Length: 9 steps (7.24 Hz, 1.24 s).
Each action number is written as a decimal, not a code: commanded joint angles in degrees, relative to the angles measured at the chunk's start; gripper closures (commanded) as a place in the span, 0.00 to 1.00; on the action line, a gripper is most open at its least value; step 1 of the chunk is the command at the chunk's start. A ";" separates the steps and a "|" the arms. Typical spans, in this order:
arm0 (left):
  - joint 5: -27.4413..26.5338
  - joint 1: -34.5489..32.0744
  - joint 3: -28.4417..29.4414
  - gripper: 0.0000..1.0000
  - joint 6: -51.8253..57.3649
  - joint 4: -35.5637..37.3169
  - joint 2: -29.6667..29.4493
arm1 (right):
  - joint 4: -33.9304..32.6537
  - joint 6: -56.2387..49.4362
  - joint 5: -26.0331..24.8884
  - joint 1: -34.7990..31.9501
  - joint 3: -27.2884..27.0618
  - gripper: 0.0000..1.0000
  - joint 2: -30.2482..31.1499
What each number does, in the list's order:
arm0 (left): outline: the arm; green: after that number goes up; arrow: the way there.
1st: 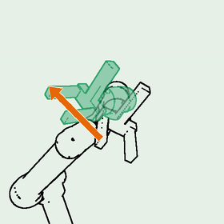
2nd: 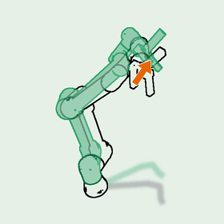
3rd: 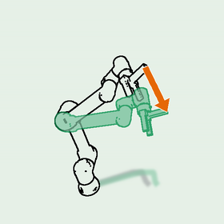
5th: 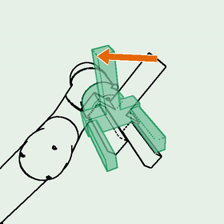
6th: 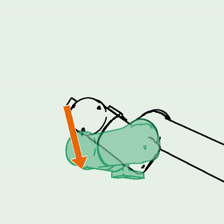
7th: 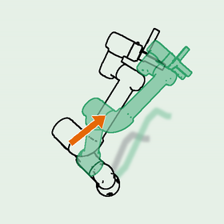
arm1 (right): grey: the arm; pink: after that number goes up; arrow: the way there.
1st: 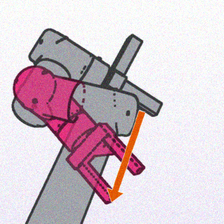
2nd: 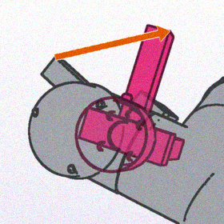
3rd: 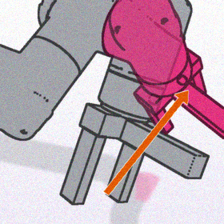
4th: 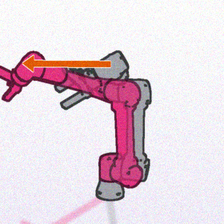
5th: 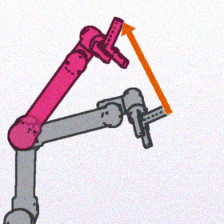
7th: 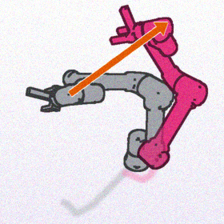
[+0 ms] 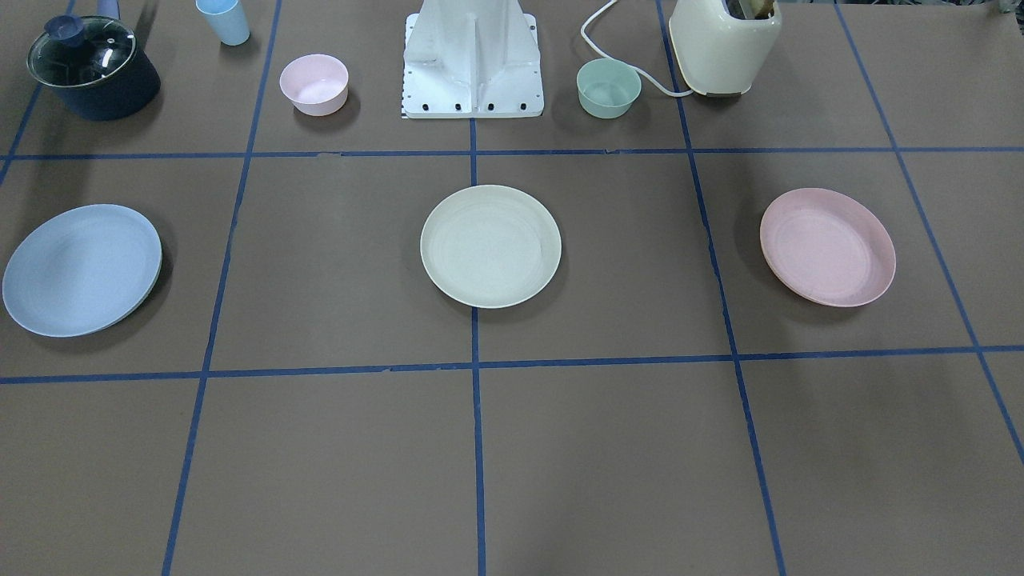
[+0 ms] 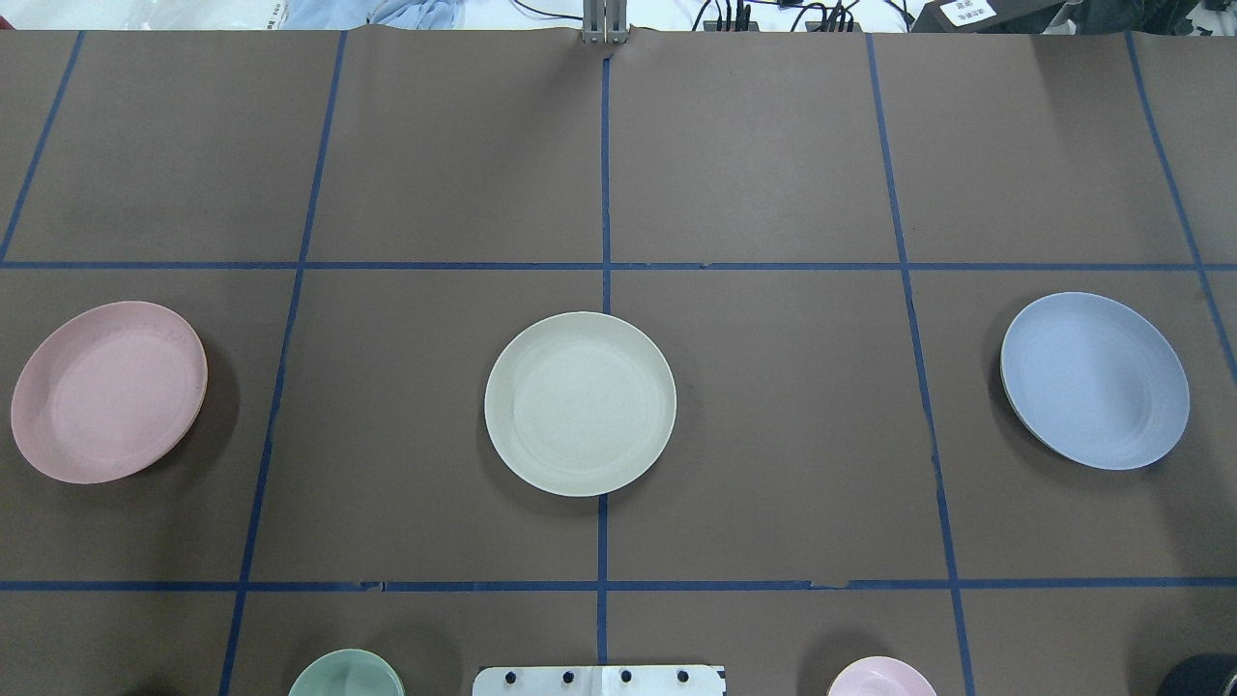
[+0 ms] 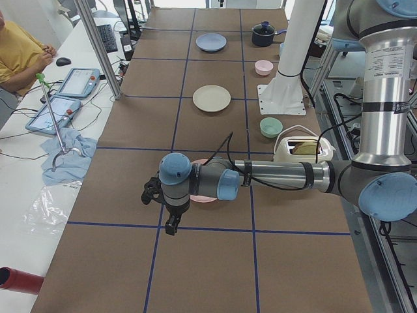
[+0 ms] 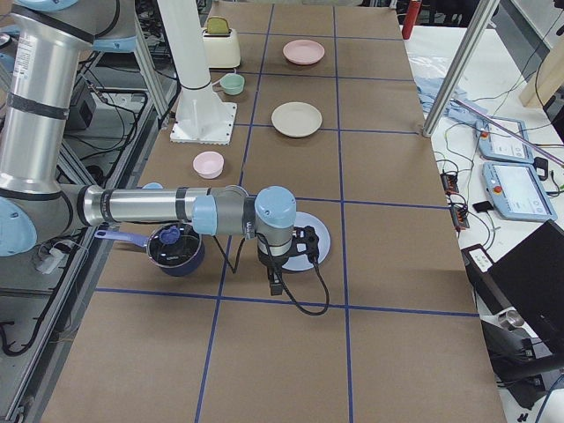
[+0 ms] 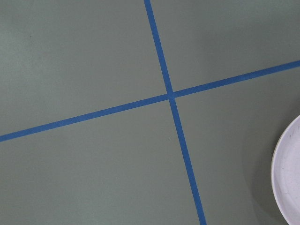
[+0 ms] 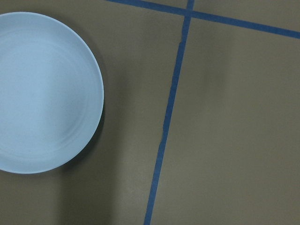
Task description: Stack three plates with pink and blue
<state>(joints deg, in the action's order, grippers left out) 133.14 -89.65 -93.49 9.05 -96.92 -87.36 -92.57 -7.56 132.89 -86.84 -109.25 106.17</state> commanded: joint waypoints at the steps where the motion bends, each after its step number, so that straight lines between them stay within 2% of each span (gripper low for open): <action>1: 0.02 0.00 -0.72 0.00 0.00 -0.46 0.00 | 0.02 0.00 0.00 0.00 -0.09 0.00 0.00; 4: -0.94 0.17 -1.69 0.00 1.04 -2.46 0.26 | 2.02 0.09 0.09 0.00 0.00 0.00 -0.09; 6: -0.43 0.18 3.64 0.00 2.55 -16.48 1.76 | 7.82 0.26 0.26 0.00 0.00 0.00 -0.18; 7: -0.77 0.18 5.76 0.00 2.20 -21.24 1.41 | 12.28 0.70 0.00 0.00 0.09 0.00 -0.61; 9: -0.51 0.18 6.22 0.00 -1.40 -24.96 -0.69 | 15.57 1.15 0.35 0.00 0.26 0.00 -0.79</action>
<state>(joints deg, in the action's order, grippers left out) 132.52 -89.47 -87.90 9.22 -118.98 -87.03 -78.91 -6.51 133.15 -86.84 -109.09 105.49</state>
